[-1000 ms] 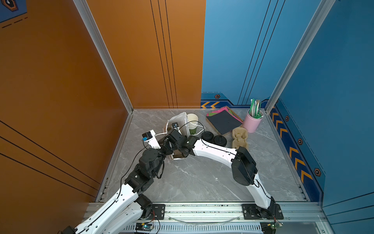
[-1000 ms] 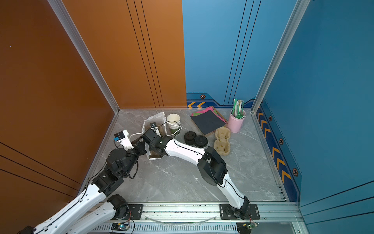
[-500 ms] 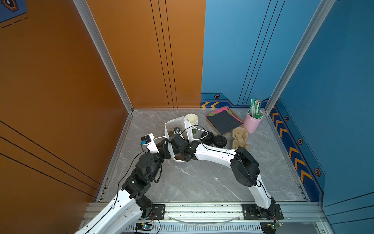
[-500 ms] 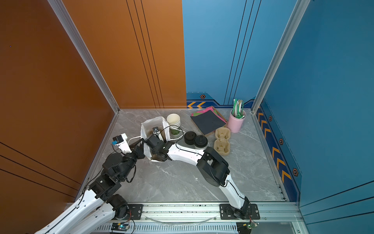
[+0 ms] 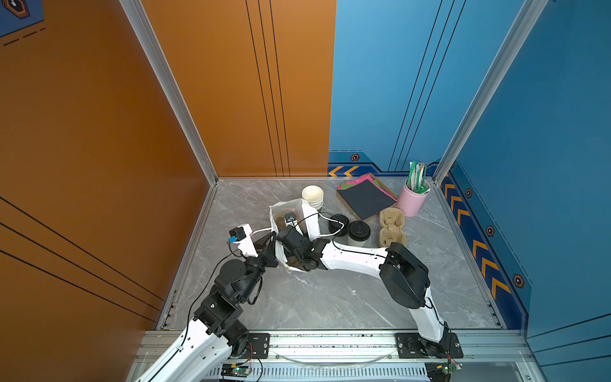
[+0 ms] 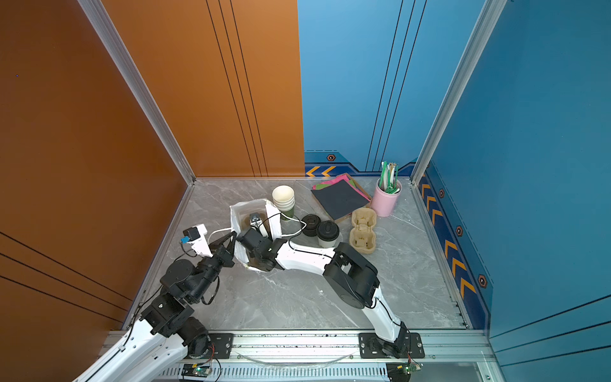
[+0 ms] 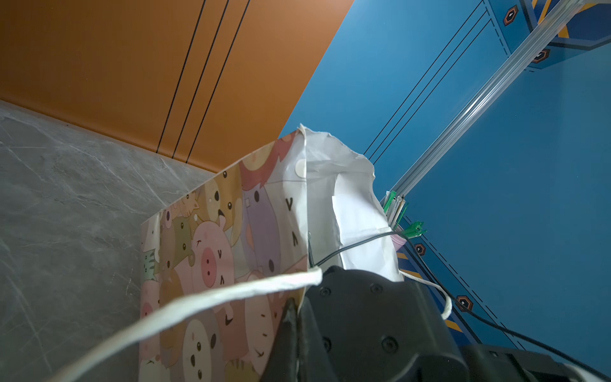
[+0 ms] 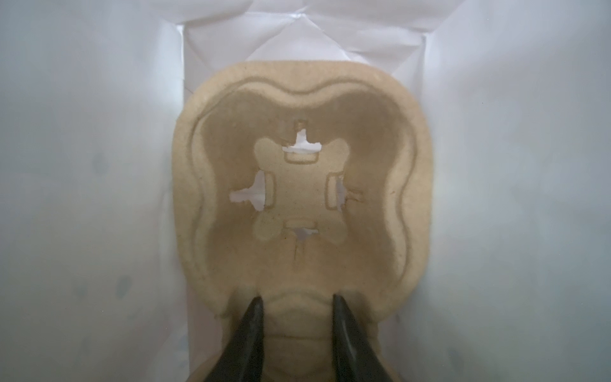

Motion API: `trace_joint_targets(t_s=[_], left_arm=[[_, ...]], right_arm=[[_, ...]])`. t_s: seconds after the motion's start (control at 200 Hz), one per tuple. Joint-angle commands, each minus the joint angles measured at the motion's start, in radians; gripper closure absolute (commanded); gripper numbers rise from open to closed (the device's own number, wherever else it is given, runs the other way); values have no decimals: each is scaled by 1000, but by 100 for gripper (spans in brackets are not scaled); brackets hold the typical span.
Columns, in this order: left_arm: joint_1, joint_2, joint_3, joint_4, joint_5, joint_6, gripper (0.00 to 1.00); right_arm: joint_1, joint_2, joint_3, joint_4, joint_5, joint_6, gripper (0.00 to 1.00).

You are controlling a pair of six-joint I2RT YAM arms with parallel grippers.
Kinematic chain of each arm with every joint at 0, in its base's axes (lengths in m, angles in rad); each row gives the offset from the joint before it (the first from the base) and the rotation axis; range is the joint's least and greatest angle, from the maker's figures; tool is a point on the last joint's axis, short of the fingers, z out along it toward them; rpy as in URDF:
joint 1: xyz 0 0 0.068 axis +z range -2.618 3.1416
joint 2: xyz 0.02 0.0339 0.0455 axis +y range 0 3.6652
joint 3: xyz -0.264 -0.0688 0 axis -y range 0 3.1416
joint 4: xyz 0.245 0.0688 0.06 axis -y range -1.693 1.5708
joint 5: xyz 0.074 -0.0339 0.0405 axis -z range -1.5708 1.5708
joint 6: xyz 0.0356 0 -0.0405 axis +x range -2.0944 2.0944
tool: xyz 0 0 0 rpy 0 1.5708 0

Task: Pack the takeout coffee
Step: 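Push the pulp carrier down to the bag bottom with the right gripper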

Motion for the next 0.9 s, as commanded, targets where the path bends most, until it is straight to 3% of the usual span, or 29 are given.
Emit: trace_joint_targets(t_s=[0.0, 0.37, 0.896], left_arm=[[-12, -2, -15, 20, 89, 13, 100], [-10, -11, -22, 11, 73, 16, 100], [-11, -14, -23, -27, 53, 20, 100]], right_arm=[[-12, 75, 61, -67, -15, -5, 66], [-25, 167, 173, -163, -84, -14, 65], [-11, 6, 180, -129, -95, -89, 66]])
